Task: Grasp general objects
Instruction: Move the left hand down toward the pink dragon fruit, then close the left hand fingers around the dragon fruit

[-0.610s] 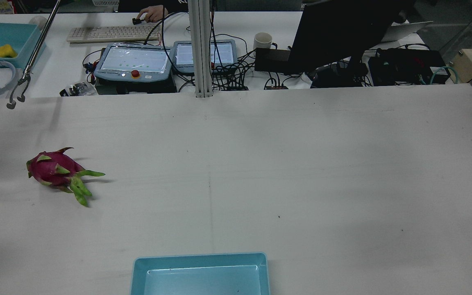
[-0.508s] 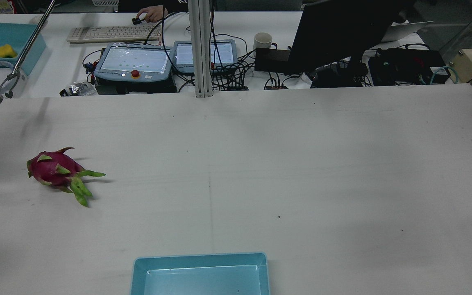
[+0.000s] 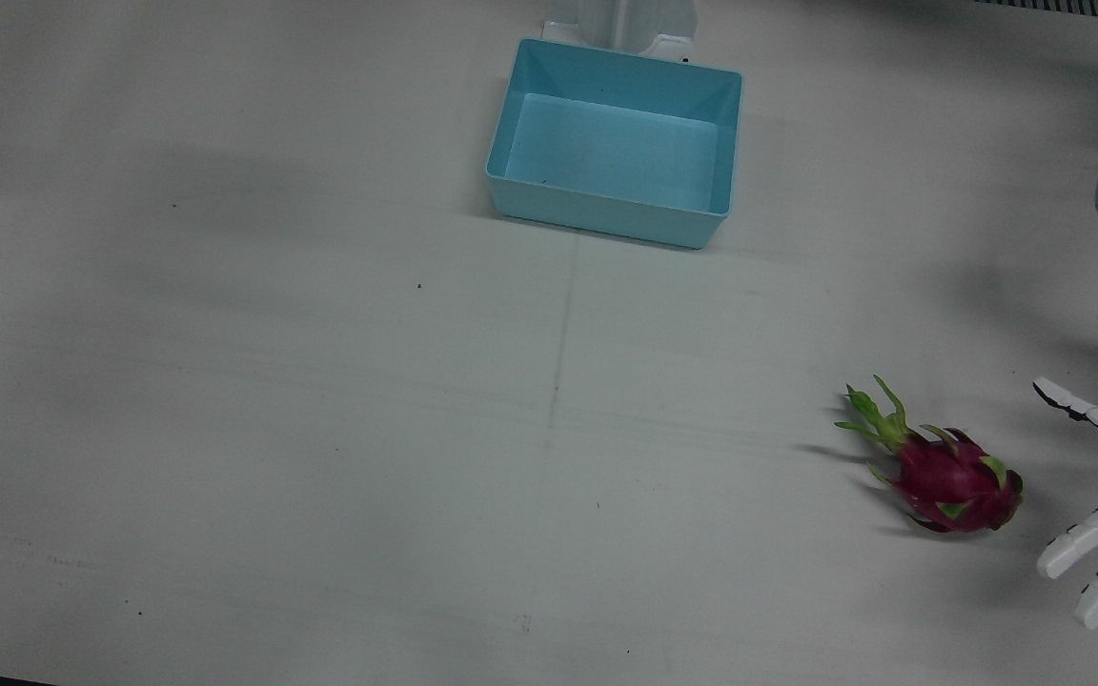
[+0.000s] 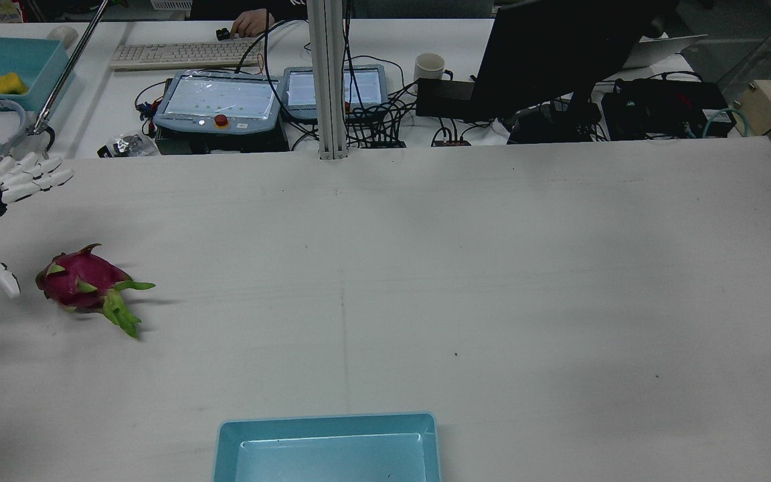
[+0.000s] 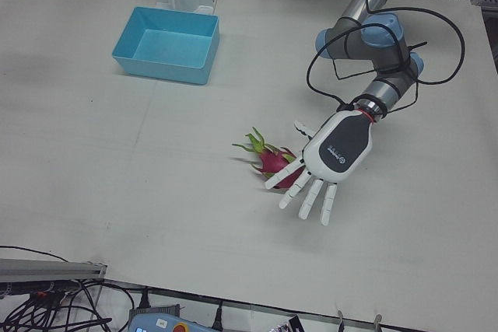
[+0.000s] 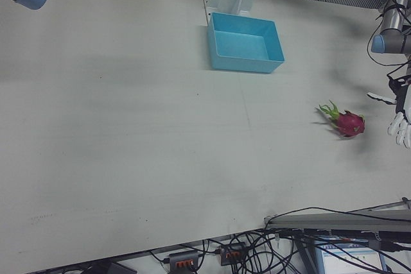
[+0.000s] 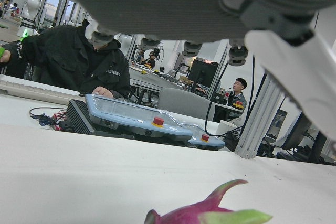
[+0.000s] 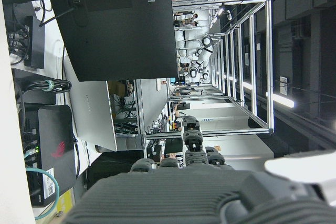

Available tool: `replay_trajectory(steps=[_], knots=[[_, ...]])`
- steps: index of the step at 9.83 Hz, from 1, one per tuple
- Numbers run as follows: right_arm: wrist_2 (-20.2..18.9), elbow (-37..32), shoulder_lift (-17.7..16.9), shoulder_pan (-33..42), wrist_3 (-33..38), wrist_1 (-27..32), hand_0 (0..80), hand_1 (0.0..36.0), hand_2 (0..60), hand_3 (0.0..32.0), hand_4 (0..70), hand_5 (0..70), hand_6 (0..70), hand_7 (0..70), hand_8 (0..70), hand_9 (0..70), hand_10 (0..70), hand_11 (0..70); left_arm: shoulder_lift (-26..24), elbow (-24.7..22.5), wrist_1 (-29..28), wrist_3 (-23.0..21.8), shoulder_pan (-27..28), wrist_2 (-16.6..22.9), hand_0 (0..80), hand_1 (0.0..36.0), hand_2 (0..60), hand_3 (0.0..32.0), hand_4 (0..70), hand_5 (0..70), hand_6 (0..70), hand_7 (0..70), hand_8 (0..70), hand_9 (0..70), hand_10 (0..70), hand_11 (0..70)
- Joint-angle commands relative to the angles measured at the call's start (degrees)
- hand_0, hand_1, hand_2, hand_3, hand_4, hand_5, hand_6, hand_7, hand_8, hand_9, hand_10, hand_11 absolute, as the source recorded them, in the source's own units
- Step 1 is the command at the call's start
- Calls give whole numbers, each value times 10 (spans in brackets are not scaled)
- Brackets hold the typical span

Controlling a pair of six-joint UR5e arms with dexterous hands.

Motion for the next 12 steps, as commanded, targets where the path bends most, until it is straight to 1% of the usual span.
replay_trajectory(steps=[1,2,3,4,6,7,8,9,10,12], knots=[[0,0,0,0,1,0,0,0,0,0,0,0,0,0,0,0,0,0,0,5,-22,43,24,-4,602,267,35,320,0,4,0,67,0,0,0,0],[0,0,0,0,1,0,0,0,0,0,0,0,0,0,0,0,0,0,-2,7,-23,71,32,-5,607,275,50,320,0,15,0,71,0,0,0,0],[1,0,0,0,1,0,0,0,0,0,0,0,0,0,0,0,0,0,-3,20,-22,90,47,-17,608,277,59,298,0,22,0,76,0,1,0,0],[0,0,0,0,1,0,0,0,0,0,0,0,0,0,0,0,0,0,-4,37,-33,92,60,-33,601,269,43,300,0,12,0,68,0,0,0,0],[0,0,0,0,1,0,0,0,0,0,0,0,0,0,0,0,0,0,-8,58,-38,93,69,-34,593,260,29,320,0,3,0,60,0,0,0,0],[0,0,0,0,1,0,0,0,0,0,0,0,0,0,0,0,0,0,-9,59,-31,93,70,-33,575,238,6,320,0,0,0,52,0,0,0,0],[0,0,0,0,1,0,0,0,0,0,0,0,0,0,0,0,0,0,-22,69,-18,93,70,-33,572,231,0,320,0,0,0,50,0,0,0,0],[0,-1,0,0,1,0,0,0,0,0,0,0,0,0,0,0,0,0,-37,93,-17,102,70,-33,575,235,0,320,0,0,0,47,0,0,0,0],[0,-1,0,0,1,0,0,0,0,0,0,0,0,0,0,0,0,0,-48,105,-17,116,70,-33,574,235,0,320,0,0,0,39,0,0,0,0],[0,-1,0,0,1,0,0,0,0,0,0,0,0,0,0,0,0,0,-47,106,-19,118,70,-34,580,241,0,320,0,0,0,39,0,0,0,0]])
